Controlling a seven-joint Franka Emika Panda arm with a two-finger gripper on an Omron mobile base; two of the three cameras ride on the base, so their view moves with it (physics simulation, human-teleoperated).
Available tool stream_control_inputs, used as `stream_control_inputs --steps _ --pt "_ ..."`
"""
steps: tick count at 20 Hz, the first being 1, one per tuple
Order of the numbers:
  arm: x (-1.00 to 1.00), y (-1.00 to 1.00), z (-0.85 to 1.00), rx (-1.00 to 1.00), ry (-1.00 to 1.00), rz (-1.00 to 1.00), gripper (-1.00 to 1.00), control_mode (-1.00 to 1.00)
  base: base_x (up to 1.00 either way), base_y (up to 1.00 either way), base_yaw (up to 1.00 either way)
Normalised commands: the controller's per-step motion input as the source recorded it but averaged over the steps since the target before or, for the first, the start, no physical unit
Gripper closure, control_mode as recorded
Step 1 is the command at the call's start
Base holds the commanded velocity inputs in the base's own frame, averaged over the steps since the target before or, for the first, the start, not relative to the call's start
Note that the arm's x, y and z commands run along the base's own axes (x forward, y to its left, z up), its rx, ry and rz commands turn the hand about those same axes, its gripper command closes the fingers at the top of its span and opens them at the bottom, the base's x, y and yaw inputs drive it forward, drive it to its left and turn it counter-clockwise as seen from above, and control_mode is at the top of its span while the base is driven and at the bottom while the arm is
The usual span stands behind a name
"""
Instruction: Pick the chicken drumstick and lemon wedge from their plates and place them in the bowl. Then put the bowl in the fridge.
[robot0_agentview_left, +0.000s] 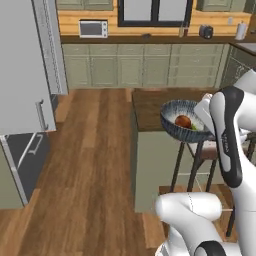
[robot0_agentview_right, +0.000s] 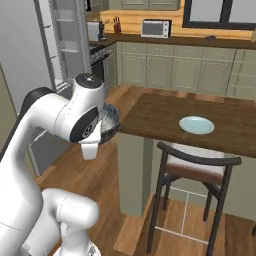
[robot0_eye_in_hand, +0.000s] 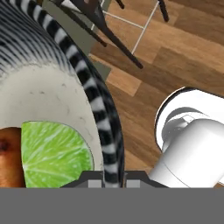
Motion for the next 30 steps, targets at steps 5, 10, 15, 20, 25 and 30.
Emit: stream_control_inputs --steps 5,10,15,20,25,30 --pt "0.00 0.00 0.00 0.00 0.00 0.00 1.00 1.00 1.00 1.00 0.00" --pt "0.00 0.00 0.00 0.00 0.00 0.00 1.00 1.00 1.00 0.69 0.01" --pt "0.00 0.00 0.00 0.00 0.00 0.00 1.00 1.00 1.00 0.39 0.01" --pt "0.00 0.00 0.00 0.00 0.00 0.00 1.00 1.00 1.00 0.12 0.04" --pt "0.00 0.00 0.00 0.00 0.00 0.00 1.00 1.00 1.00 0.54 0.19" --pt "0.00 0.00 0.00 0.00 0.00 0.00 1.00 1.00 1.00 0.62 0.19"
